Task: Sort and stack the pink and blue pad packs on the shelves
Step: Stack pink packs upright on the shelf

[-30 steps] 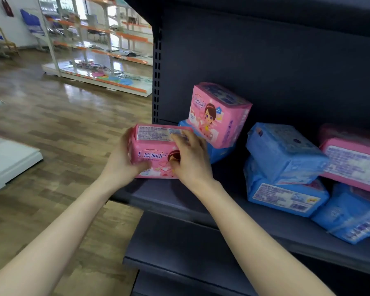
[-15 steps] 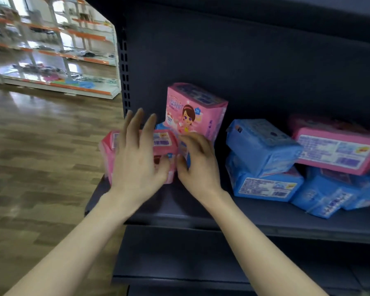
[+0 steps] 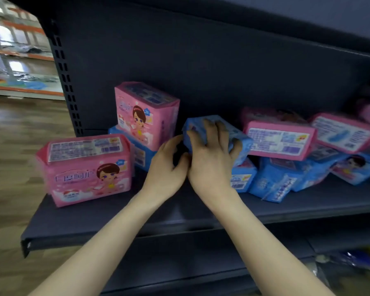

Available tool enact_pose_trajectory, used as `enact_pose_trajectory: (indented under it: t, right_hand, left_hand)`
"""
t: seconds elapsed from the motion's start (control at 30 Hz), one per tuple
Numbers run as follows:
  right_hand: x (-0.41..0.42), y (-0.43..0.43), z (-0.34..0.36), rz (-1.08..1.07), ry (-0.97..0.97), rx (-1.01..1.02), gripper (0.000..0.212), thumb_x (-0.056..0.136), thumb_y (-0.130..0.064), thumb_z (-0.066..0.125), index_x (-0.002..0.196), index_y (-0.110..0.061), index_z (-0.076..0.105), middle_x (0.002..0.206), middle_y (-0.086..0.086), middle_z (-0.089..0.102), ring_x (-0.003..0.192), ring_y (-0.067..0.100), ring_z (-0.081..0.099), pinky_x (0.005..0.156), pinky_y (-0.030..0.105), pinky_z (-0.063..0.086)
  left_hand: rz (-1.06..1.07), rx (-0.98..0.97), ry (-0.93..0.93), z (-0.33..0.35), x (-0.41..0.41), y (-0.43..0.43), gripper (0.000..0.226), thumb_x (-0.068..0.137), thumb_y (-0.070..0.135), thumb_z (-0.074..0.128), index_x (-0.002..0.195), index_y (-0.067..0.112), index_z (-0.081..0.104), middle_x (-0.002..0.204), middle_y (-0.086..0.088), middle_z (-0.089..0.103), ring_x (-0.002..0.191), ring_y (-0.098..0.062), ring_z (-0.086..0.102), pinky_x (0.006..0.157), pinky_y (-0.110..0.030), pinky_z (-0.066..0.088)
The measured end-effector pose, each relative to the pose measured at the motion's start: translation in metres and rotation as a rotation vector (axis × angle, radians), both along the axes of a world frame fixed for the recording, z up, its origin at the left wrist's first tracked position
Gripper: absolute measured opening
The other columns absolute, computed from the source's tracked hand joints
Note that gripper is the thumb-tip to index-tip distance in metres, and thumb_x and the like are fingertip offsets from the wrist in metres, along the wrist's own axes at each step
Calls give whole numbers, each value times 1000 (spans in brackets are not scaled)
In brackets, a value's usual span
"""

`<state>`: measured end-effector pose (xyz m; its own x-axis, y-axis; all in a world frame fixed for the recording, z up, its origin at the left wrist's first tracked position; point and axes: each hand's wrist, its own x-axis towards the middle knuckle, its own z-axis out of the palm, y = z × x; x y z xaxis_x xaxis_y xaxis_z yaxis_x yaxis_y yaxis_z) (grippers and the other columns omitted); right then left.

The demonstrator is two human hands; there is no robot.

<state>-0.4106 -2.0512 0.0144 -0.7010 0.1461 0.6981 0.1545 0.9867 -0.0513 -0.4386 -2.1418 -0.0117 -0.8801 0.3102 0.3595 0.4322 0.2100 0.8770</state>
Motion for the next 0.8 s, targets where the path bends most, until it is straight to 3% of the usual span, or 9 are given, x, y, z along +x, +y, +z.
enact_pose_trajectory:
  t: [0.03, 0.1, 0.17, 0.33, 0.43, 0.53, 0.67, 0.8]
  right_hand:
    - [3, 3, 5, -37, -115, -10, 38, 70, -11, 65, 109, -12, 65, 134, 18, 49, 130, 33, 34, 96, 57, 25]
    - [9, 14, 10, -36, -329, -78, 48, 84, -13, 58, 130, -18, 47, 153, 10, 17, 142, 29, 8, 103, 64, 11]
    - [14, 22, 13, -52, -437, -78, 52, 89, -16, 52, 137, -25, 35, 155, 3, 2, 142, 30, -5, 103, 69, 3]
    - [18, 44, 13, -50, -475, -50, 57, 91, -17, 50, 142, -32, 27, 156, -1, -4, 140, 38, -15, 93, 79, -4]
    - [20, 62, 12, -66, -497, -64, 61, 91, -20, 50, 143, -36, 24, 156, -2, -7, 138, 44, -17, 92, 80, 1]
    - [20, 76, 12, -68, -518, -99, 60, 92, -20, 49, 143, -38, 23, 156, -3, -8, 137, 47, -17, 93, 80, 5]
    - [21, 97, 12, -62, -544, -98, 64, 92, -16, 49, 144, -39, 20, 156, -3, -8, 137, 47, -18, 94, 79, 9]
    - [23, 117, 9, -33, -548, -99, 67, 91, -17, 51, 144, -40, 17, 156, -2, -9, 137, 46, -16, 96, 76, 17]
  left_hand:
    - [-40, 27, -74, -3, -3, 6, 58, 81, 29, 44, 138, 16, 41, 137, -1, 50, 124, -13, 47, 105, -28, 37]
    - [-125, 95, -218, -5, -6, 18, 55, 91, 24, 49, 143, 21, 34, 141, 2, 46, 126, -10, 45, 108, -35, 37]
    - [-193, 154, -322, -6, -6, 31, 59, 94, 20, 50, 147, 27, 24, 146, 7, 38, 130, -8, 41, 109, -37, 37]
    - [-192, 185, -355, -9, -5, 55, 71, 88, 21, 56, 148, 28, 19, 147, 5, 35, 129, -9, 41, 101, -26, 40]
    - [-157, 132, -350, -9, -5, 67, 83, 71, 43, 54, 146, 35, 22, 147, 1, 36, 131, -13, 40, 107, -39, 39]
    - [-139, 109, -348, -7, -5, 79, 89, 65, 51, 55, 146, 35, 21, 146, 1, 36, 129, -14, 42, 105, -39, 40]
    - [-115, 81, -327, -10, -7, 99, 72, 87, 28, 59, 147, 32, 19, 148, 0, 32, 131, -13, 37, 101, -27, 36]
    - [-71, 26, -289, -9, -6, 114, 78, 84, 22, 64, 147, 32, 18, 149, 0, 29, 133, -14, 33, 97, -23, 33]
